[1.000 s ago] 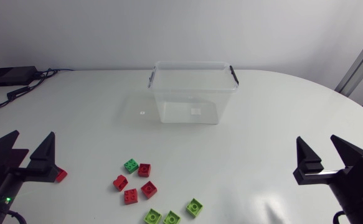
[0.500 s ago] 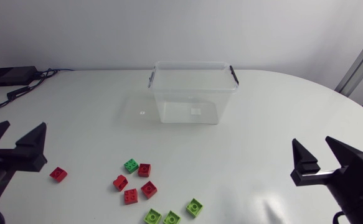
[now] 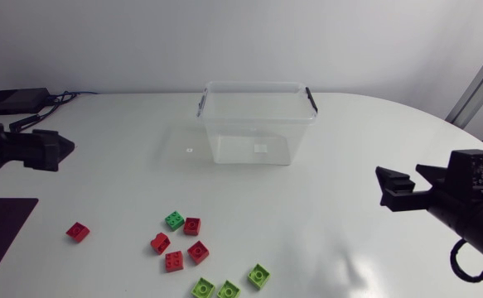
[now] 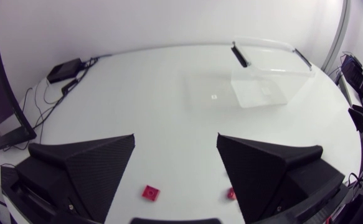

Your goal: Place the duplo bricks in the container

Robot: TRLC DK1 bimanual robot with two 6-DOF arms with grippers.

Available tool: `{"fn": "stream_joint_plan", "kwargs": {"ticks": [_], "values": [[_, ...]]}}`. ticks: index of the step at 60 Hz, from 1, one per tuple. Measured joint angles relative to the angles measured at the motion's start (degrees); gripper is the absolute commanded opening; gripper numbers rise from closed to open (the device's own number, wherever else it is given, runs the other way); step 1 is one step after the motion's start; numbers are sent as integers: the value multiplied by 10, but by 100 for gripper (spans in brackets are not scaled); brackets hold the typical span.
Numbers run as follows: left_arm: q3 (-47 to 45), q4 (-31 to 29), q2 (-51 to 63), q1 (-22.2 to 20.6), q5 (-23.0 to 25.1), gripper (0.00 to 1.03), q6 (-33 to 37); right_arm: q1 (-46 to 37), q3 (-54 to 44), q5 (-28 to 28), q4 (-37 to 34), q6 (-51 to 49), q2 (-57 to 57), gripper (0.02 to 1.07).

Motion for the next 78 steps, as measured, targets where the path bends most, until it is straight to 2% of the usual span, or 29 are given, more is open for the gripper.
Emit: {"fn": "stream_joint_plan", "kwargs": {"ticks": [10, 20, 33, 41, 48, 56, 62, 78], "values": [[67, -68, 97, 0, 0, 92, 27, 0, 35, -42, -65, 1, 47, 103], [88, -118, 163, -24, 0, 94, 122, 14, 91, -97, -147, 1, 88, 103], [113, -194, 256, -7, 0, 93, 172, 51, 147, -98, -219, -4, 142, 103], [118, -235, 290, 15, 0, 93, 204, 64, 164, -71, -243, -23, 168, 103], [133, -236, 315, 51, 0, 93, 233, 71, 165, -89, -244, -49, 180, 103], [130, -196, 346, 87, 0, 93, 264, 72, 166, -112, -252, -83, 191, 103], [104, -156, 360, 100, 0, 93, 281, 81, 169, -116, -257, -104, 192, 103], [42, -100, 396, 138, 0, 88, 323, 97, 181, -116, -265, -133, 191, 103]]}}
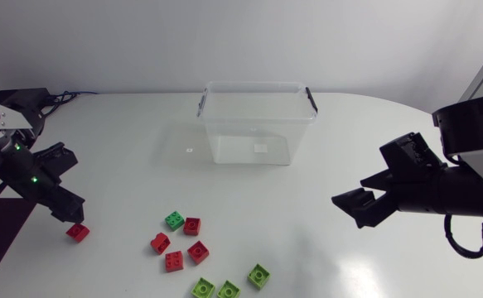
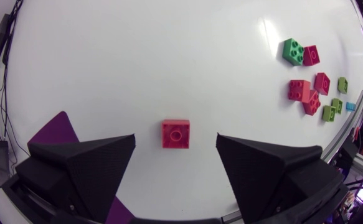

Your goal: Place the duplo bricks in the container

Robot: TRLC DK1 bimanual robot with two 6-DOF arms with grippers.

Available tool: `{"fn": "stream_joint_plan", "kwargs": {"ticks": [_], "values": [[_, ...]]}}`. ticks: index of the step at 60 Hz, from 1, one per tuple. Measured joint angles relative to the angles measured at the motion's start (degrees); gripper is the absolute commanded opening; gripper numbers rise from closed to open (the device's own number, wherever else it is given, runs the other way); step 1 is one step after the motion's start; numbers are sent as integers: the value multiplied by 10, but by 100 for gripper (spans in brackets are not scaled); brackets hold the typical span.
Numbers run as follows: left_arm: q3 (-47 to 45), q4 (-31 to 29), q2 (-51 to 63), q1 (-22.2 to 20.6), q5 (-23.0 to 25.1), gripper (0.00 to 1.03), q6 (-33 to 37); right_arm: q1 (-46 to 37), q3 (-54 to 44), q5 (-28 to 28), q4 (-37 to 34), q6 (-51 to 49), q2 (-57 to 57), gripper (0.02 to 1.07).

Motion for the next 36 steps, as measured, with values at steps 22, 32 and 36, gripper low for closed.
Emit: {"fn": "stream_joint_plan", "kwargs": {"ticks": [22, 32, 36], "values": [[-57, 68, 38, 22, 0, 76, 30, 43, 0, 0, -4, -9, 10, 102], [-75, 102, 58, 28, 0, 71, 39, 82, 0, 5, -4, -10, 33, 102], [-77, 108, 61, 32, 1, 63, 45, 100, 0, 15, -4, -13, 34, 101]]}}
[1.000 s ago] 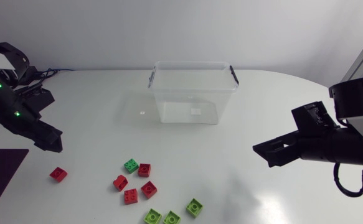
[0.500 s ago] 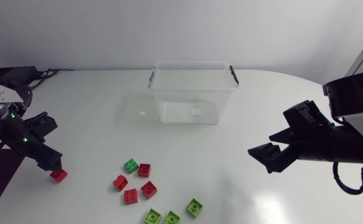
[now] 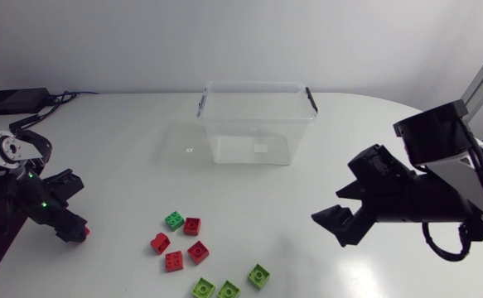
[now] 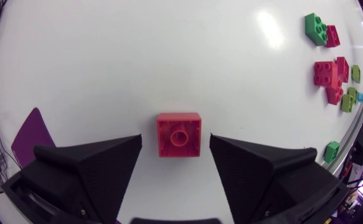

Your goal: Place the duplo bricks in the container

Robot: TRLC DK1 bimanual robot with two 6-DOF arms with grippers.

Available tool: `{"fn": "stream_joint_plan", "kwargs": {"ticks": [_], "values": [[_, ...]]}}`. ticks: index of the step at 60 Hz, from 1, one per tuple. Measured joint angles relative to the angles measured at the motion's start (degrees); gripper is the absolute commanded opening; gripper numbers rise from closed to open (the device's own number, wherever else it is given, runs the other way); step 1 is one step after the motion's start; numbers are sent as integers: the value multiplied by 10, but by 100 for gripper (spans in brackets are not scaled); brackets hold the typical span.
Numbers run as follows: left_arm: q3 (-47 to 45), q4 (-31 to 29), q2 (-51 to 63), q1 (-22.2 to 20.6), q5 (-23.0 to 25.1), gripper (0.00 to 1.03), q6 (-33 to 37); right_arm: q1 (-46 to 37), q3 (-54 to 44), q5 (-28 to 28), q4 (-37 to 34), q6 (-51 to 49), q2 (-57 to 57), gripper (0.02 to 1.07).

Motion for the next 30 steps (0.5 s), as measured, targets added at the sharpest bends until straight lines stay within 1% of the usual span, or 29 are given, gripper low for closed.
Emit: {"fn": "stream_joint_plan", "kwargs": {"ticks": [2, 5, 7, 8, 10, 13, 15, 23, 30], "values": [[-1, 2, 4, 3, 4, 58, 2, 11, 0, 3, 0, -2, 2, 99], [-1, 3, 10, 5, 12, 51, 2, 27, 0, 13, 0, -2, 7, 99], [-1, 5, 16, 8, 19, 47, 3, 37, 0, 21, 0, -2, 11, 99], [-1, 7, 18, 9, 21, 46, 4, 43, 0, 25, 0, -2, 14, 98], [-2, 9, 21, 11, 24, 41, 5, 54, 0, 33, 0, -3, 20, 95], [-2, 12, 23, 15, 35, 37, 9, 68, 0, 42, 0, -4, 31, 94], [-2, 15, 23, 16, 45, 35, 13, 78, 0, 47, 1, -4, 40, 94], [-6, 28, 21, 19, 52, 35, 21, 105, 0, 50, 2, -2, 73, 90], [-17, 32, 1, 19, 71, 35, 32, 136, 0, 50, 2, 14, 90, 88]]}}
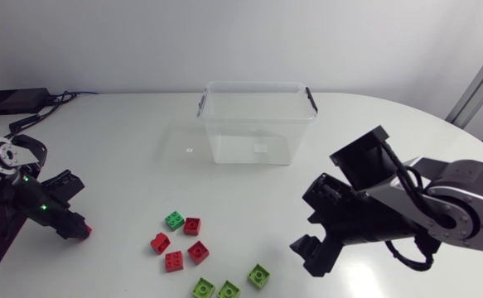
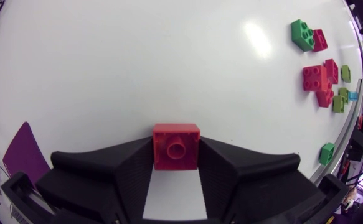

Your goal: Place the duplo bricks in the container

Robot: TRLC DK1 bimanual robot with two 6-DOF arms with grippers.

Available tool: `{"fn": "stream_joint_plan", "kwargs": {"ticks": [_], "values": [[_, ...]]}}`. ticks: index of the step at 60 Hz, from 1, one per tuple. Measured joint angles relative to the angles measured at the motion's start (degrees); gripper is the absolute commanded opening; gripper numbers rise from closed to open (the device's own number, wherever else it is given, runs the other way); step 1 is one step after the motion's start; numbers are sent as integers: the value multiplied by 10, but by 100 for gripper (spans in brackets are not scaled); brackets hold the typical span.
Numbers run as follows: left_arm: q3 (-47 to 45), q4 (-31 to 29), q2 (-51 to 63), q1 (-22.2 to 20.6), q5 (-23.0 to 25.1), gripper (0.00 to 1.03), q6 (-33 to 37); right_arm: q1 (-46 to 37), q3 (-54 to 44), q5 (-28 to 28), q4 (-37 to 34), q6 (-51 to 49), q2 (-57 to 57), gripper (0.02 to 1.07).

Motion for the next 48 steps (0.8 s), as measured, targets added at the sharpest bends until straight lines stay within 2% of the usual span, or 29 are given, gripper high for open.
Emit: {"fn": "stream_joint_plan", "kwargs": {"ticks": [10, 19, 48], "values": [[6, -32, -46, -6, 44, 35, 0, 53, 10, 2, 0, 38, 33, 88], [42, -69, -82, -38, 83, 35, -10, 97, 17, 13, 5, 61, 59, 88], [186, -83, -125, -164, 122, 35, -125, 171, 38, 25, 9, 71, 127, 88]]}}
